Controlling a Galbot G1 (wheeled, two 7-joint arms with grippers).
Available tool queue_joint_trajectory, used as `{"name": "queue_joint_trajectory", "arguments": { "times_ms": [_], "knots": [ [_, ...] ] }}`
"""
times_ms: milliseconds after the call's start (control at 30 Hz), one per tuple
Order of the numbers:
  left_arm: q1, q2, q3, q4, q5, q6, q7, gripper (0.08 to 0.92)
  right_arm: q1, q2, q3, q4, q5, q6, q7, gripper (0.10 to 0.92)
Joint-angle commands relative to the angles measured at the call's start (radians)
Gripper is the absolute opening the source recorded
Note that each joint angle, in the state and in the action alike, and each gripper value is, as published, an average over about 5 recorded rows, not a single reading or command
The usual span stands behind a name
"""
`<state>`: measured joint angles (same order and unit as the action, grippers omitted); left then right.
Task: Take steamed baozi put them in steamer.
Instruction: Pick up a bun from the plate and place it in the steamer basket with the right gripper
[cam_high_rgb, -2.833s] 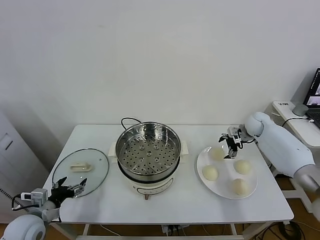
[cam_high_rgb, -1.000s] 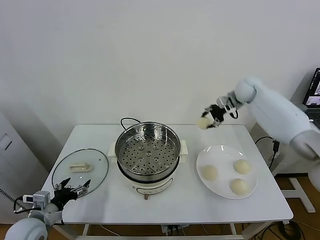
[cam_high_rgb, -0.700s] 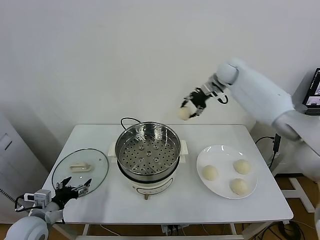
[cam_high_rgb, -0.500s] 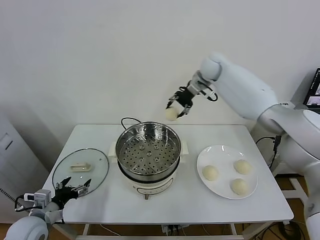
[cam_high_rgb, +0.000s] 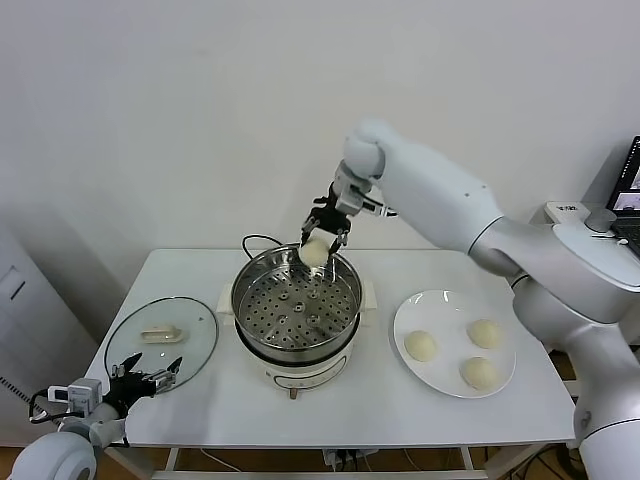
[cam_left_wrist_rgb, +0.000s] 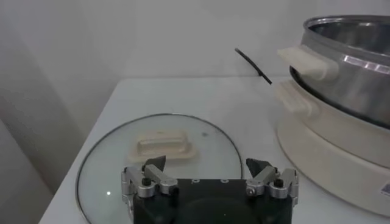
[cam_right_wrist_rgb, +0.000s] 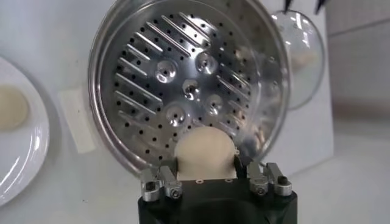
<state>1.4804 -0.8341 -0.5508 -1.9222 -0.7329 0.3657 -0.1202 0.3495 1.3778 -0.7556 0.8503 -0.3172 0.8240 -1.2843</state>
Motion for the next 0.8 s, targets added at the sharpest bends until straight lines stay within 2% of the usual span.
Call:
{"name": "queue_joint_trajectory", "arguments": {
  "times_ms": [33, 333, 700, 800],
  "knots": [
    [-0.002, -0.001, 0.002, 0.000, 0.000, 0.000, 0.000, 0.823, -0.083, 0.045, 0.058, 0.019, -0.187, 0.049, -0.002, 0.577],
    [-0.002, 0.000, 0.002, 0.001, 0.000, 0.000, 0.000, 0.823, -0.155, 0.110, 0.149, -0.016, -0.400, 0.049, 0.053, 0.577],
    [-0.003, -0.001, 0.004, -0.001, 0.000, -0.001, 0.001, 0.823, -0.173, 0.117, 0.166, -0.016, -0.450, 0.049, 0.071, 0.577],
    [-0.003, -0.002, 0.004, -0.003, 0.000, -0.001, 0.001, 0.823, -0.176, 0.112, 0.168, -0.015, -0.454, 0.049, 0.081, 0.599]
  ]
}}
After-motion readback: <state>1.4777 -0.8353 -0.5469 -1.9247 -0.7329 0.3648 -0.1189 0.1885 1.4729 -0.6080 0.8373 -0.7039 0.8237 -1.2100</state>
